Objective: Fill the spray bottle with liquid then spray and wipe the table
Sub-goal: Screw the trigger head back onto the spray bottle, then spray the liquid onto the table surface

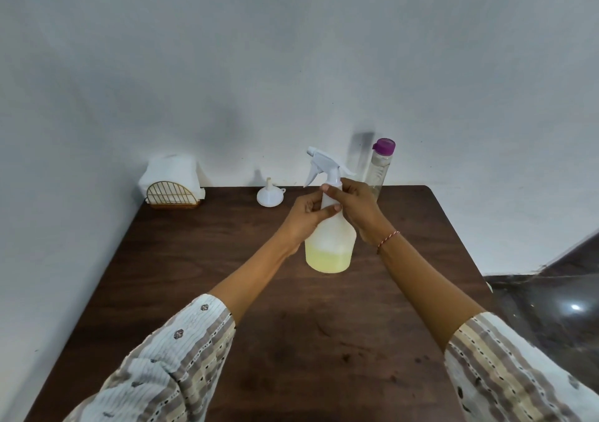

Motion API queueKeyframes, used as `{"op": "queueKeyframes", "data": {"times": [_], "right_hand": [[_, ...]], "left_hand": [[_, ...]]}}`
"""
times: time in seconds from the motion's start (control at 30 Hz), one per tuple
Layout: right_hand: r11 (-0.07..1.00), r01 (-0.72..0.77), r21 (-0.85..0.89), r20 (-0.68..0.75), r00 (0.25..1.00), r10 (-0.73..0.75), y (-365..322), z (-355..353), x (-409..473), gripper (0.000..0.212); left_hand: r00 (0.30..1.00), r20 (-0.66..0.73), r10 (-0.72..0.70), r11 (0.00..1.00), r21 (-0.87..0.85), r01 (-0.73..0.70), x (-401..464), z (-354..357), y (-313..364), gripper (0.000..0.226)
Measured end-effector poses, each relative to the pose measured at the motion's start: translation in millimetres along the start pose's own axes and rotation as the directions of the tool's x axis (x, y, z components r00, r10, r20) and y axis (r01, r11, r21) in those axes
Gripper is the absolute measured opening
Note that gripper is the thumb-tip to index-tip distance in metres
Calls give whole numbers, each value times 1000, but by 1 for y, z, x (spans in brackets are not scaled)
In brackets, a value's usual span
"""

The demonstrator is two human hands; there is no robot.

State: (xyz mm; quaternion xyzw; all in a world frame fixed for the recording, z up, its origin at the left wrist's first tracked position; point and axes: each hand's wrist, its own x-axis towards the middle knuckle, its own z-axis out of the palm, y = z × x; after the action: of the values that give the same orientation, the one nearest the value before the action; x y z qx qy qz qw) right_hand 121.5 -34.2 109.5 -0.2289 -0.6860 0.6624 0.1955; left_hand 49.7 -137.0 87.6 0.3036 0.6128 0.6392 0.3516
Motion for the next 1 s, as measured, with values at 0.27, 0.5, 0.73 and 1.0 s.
{"op": "queueKeyframes", "data": {"times": [0.27, 0.5, 0.73, 1.0], "right_hand": [[992, -107, -63, 235, 965, 119, 13, 6, -3, 25], [995, -94, -30, 330, 939, 99, 39, 20, -16, 22], [973, -143, -181, 449, 868, 211, 75, 48, -24, 24], [910, -81, -408, 485, 825, 291, 97, 99, -15, 46]], "left_hand": [[997, 8, -77, 982, -173, 77, -27, 11, -27, 27], [950, -217, -226, 951, -262, 166, -55, 30, -62, 32], [783, -463, -416, 894, -365, 260, -88, 43, -97, 34], [744, -469, -476, 854, -449, 263, -109, 16, -119, 80]]}}
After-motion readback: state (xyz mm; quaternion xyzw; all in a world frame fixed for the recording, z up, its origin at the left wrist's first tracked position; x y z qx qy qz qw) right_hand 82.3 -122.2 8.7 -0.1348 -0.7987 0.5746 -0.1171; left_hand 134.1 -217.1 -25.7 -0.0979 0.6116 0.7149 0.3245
